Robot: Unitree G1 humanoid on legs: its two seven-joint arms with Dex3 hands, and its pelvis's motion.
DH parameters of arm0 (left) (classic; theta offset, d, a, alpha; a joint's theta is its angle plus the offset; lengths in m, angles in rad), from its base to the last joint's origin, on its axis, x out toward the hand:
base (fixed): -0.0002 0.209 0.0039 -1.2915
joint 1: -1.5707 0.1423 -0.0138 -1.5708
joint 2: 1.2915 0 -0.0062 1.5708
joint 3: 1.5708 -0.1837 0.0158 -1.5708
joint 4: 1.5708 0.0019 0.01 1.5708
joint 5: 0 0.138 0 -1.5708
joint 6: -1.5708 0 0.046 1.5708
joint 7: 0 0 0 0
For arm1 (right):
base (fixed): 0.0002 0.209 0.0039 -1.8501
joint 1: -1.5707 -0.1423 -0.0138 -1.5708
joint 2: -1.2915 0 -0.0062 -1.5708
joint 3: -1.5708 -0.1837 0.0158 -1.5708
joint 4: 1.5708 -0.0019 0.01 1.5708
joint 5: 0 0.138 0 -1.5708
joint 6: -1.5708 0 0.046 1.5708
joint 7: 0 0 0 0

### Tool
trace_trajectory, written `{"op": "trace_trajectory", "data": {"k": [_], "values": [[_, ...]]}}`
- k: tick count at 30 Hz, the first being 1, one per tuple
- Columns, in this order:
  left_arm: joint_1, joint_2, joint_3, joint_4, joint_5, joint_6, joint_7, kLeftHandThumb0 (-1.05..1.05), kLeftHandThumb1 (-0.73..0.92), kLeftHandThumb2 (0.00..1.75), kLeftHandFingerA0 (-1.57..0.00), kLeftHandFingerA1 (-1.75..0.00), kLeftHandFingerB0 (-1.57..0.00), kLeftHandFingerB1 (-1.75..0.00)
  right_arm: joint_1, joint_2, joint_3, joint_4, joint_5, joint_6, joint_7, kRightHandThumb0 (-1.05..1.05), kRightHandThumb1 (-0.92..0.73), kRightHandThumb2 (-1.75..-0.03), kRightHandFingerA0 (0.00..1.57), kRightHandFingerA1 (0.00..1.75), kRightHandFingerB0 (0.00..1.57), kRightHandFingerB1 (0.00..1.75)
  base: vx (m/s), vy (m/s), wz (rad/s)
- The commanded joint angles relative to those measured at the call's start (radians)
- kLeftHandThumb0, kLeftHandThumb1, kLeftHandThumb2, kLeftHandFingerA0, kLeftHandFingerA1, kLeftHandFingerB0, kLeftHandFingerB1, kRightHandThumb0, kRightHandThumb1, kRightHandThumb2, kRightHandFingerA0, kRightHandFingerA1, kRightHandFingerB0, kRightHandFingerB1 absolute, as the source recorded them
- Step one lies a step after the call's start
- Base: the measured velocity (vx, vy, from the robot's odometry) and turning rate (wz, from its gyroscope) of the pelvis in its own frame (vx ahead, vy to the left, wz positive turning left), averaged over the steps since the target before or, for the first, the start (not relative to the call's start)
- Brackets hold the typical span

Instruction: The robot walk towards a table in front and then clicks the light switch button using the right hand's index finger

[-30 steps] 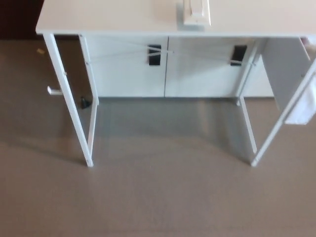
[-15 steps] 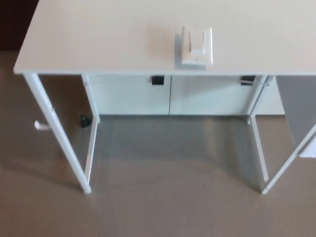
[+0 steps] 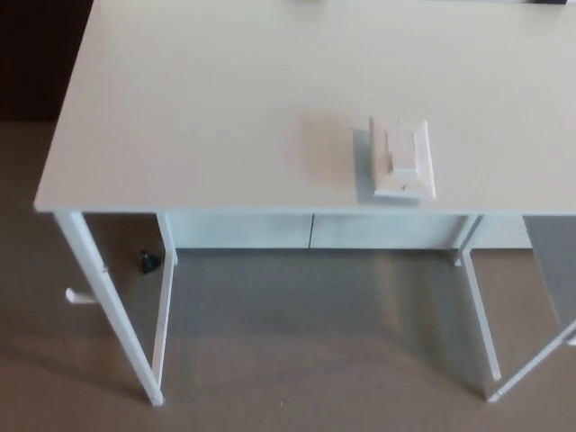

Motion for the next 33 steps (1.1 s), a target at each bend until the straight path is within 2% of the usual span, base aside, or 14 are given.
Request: {"op": "trace_trajectory", "data": {"k": [1, 4, 5, 6, 9, 10, 11, 16, 19, 20, 21, 30, 31, 33], "values": [[0.015, 0.016, 0.001, 0.006, 0.011, -0.023, -0.006, -0.72, 0.37, 0.91, -0.47, -0.83, -0.3, -0.64, -0.003, -0.011, 0.007, 0.027, -0.028, 0.005, -0.021, -0.06, -0.56, -0.94, 0.44, 0.64, 0.24, 0.53, 0.13, -0.124, 0.14], [0.015, 0.02, 0.003, 0.014, 0.01, -0.027, -0.009, -0.72, 0.36, 0.91, -0.48, -0.84, -0.3, -0.63, 0.007, -0.009, 0.013, 0.012, -0.02, 0.0, -0.009, -0.06, -0.56, -0.94, 0.42, 0.64, 0.24, 0.54, 0.17, -0.223, 0.2], [0.017, 0.02, 0.003, 0.013, 0.009, -0.027, -0.011, -0.72, 0.48, 0.62, -0.46, -0.92, -0.31, -0.62, 0.018, -0.01, 0.016, -0.006, -0.021, 0.002, -0.01, -0.07, -0.77, -0.62, 0.48, 0.57, 0.34, 0.46, 0.13, -0.221, 0.02], [0.019, 0.02, 0.0, 0.012, 0.014, -0.033, -0.009, -0.72, 0.48, 0.63, -0.47, -0.93, -0.32, -0.64, 0.033, -0.011, 0.019, -0.041, -0.022, 0.02, -0.015, -0.06, -0.56, -0.94, 0.41, 0.63, 0.24, 0.54, 0.15, -0.165, -0.07], [0.023, 0.024, -0.001, 0.012, 0.015, -0.038, -0.017, -0.73, 0.49, 0.63, -0.48, -0.94, -0.33, -0.65, 0.035, -0.015, 0.027, -0.042, -0.034, 0.016, -0.021, -0.06, -0.55, -0.94, 0.42, 0.64, 0.25, 0.55, 0.11, -0.075, -0.04], [0.023, 0.023, -0.001, 0.013, 0.017, -0.04, -0.014, -0.73, 0.48, 0.63, -0.49, -0.93, -0.34, -0.66, 0.028, -0.015, 0.028, -0.028, -0.035, 0.012, -0.022, -0.07, -0.76, -0.61, 0.49, 0.58, 0.34, 0.46, 0.1, -0.003, -0.11], [0.023, 0.023, -0.002, 0.012, 0.019, -0.042, -0.013, -0.73, 0.47, 0.63, -0.48, -0.93, -0.34, -0.66, 0.024, -0.015, 0.029, -0.025, -0.037, 0.013, -0.024, -0.07, -0.55, -0.93, 0.44, 0.65, 0.26, 0.55, 0.08, 0.033, -0.12], [0.014, 0.023, -0.01, -0.004, 0.031, -0.04, -0.002, -0.71, 0.34, 0.89, -0.5, -0.85, -0.34, -0.66, 0.019, -0.027, 0.036, -0.068, -0.042, 0.043, -0.026, -0.08, -0.55, -0.93, 0.42, 0.64, 0.25, 0.54, 0.08, 0.13, -0.08], [0.02, 0.023, -0.016, -0.033, 0.029, -0.039, -0.006, -0.68, 0.46, 0.69, -0.48, -0.97, -0.34, -0.68, 0.0, -0.03, 0.037, -0.055, -0.044, 0.044, -0.026, -0.08, -0.54, -0.93, 0.44, 0.64, 0.25, 0.54, 0.14, 0.2, 0.0], [0.019, 0.024, -0.017, -0.039, 0.029, -0.032, -0.003, -0.67, 0.45, 0.7, -0.48, -0.96, -0.35, -0.68, -0.003, -0.031, 0.038, -0.047, -0.045, 0.03, -0.024, -0.07, -0.75, -0.61, 0.5, 0.57, 0.34, 0.46, 0.09, 0.115, 0.09], [0.018, 0.026, -0.018, -0.043, 0.03, -0.028, -0.003, -0.66, 0.45, 0.71, -0.47, -0.93, -0.35, -0.67, -0.001, -0.032, 0.041, -0.057, -0.049, 0.034, -0.028, -0.06, -0.55, -0.93, 0.44, 0.64, 0.26, 0.55, 0.1, 0.037, 0.15], [0.018, 0.033, -0.034, -0.071, 0.053, -0.038, 0.009, -0.73, 0.34, 0.9, -0.49, -0.87, -0.36, -0.67, -0.031, -0.03, 0.036, -0.028, -0.04, 0.037, -0.019, -0.05, -0.56, -0.93, 0.44, 0.64, 0.25, 0.54, 0.09, -0.059, 0.08], [0.017, 0.034, -0.034, -0.07, 0.053, -0.038, 0.008, -0.73, 0.46, 0.65, -0.46, -0.96, -0.35, -0.66, -0.037, -0.029, 0.035, -0.014, -0.039, 0.026, -0.018, -0.05, -0.55, -0.93, 0.44, 0.65, 0.26, 0.55, 0.05, -0.086, 0.0], [0.023, 0.033, -0.037, -0.092, 0.055, -0.028, 0.011, -0.72, 0.34, 0.9, -0.5, -0.87, -0.36, -0.68, -0.031, -0.038, 0.043, -0.031, -0.057, 0.024, -0.023, -0.07, -0.55, -0.93, 0.44, 0.64, 0.26, 0.54, 0.05, -0.083, 0.0]]}}
